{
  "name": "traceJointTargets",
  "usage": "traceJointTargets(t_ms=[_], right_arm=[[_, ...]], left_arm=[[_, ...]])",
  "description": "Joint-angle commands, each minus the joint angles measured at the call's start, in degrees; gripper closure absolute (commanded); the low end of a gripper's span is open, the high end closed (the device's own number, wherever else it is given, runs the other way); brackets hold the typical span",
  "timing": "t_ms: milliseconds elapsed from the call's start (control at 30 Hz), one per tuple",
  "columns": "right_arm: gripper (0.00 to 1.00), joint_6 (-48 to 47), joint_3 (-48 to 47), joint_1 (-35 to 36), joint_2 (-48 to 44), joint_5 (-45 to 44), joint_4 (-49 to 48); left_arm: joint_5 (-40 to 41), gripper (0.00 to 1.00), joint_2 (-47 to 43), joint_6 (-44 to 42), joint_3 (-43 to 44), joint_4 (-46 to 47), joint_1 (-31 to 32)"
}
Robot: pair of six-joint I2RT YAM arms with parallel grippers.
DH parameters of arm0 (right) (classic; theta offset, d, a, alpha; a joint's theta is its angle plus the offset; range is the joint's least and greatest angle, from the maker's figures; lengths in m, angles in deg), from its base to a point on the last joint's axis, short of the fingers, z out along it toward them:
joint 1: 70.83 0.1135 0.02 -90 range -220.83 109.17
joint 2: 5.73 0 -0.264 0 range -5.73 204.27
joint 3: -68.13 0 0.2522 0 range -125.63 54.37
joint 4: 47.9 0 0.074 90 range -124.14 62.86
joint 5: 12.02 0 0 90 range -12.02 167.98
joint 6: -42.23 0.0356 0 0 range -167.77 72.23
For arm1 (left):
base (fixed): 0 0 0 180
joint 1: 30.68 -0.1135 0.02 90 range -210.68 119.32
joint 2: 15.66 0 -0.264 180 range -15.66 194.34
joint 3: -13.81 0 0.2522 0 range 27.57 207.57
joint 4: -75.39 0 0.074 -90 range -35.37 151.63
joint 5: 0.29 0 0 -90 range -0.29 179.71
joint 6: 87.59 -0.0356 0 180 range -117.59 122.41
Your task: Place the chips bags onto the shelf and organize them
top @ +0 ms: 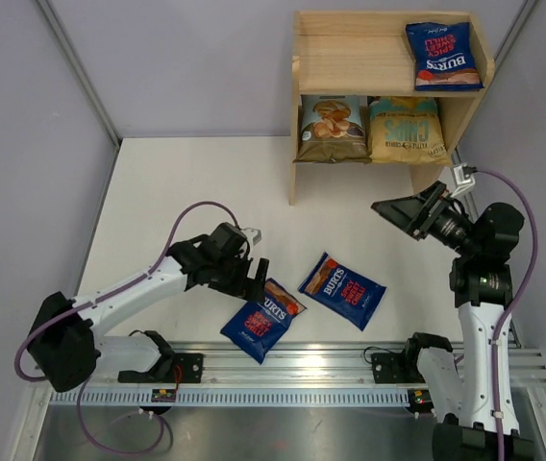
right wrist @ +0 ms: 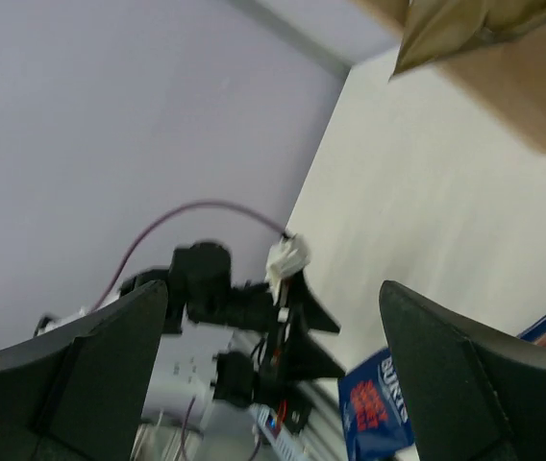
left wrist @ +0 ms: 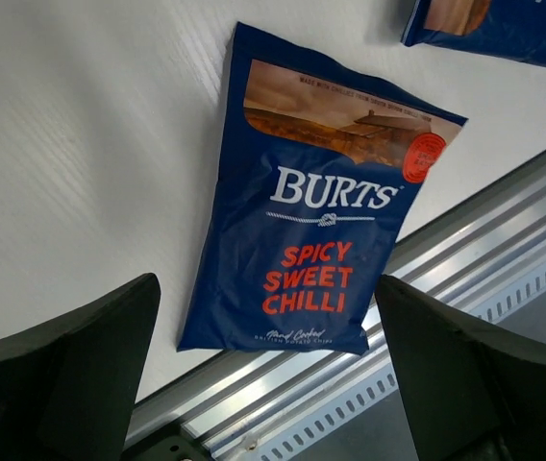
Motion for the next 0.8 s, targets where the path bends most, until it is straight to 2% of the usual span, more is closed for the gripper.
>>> traceJointTargets(t_ms=[0,133,267,400,433,467,533,600,667,767], right_arm=[[0.01,-4.49,1.74,4.33,-3.23,10.87,-2.32],[0.01,-6.69,2.8,7.49,-7.63,10.78,-0.64],[0.01,-7.66,2.36,9.52,-9.56,11.57,0.06],[0.02,-6.88,3.06,9.79,-10.62,11.04,-0.9],[0.02,-6.35,3.93,9.79,-10.8,11.13,-1.25],[0.02,-5.74,4.38,9.79,-11.06,11.3,-1.78],[0.02,-5.29,5.69,9.79,-11.5,11.04,-2.13],[0.02,-4.68,7.88,9.79,-12.2,10.17,-2.39],[0.01,-2.58,10.26,9.79,-12.64,9.46,-3.71],[0.0,2.51,16.23,9.87,-12.73,8.85,-11.5]], left_arm=[[-2.04,0.05,5.19,-0.21,0.85,2.79,-0.13],[-4.05,0.23,11.96,0.58,-0.73,6.91,-0.13],[-5.38,0.3,16.27,1.2,-2.31,9.73,1.53],[-5.21,0.44,18.21,2.25,-3.19,11.84,2.68],[-5.03,0.58,18.47,2.6,-3.28,12.28,2.85],[-4.85,0.65,18.91,2.86,-3.37,12.63,3.12],[-3.89,0.77,18.65,3.83,-3.72,13.51,3.38],[-2.84,0.83,17.43,5.23,-4.16,14.13,3.56],[-1.69,0.95,15.76,6.29,-4.33,15.09,3.56],[1.82,1.0,10.32,9.36,-4.42,15.62,3.65]])
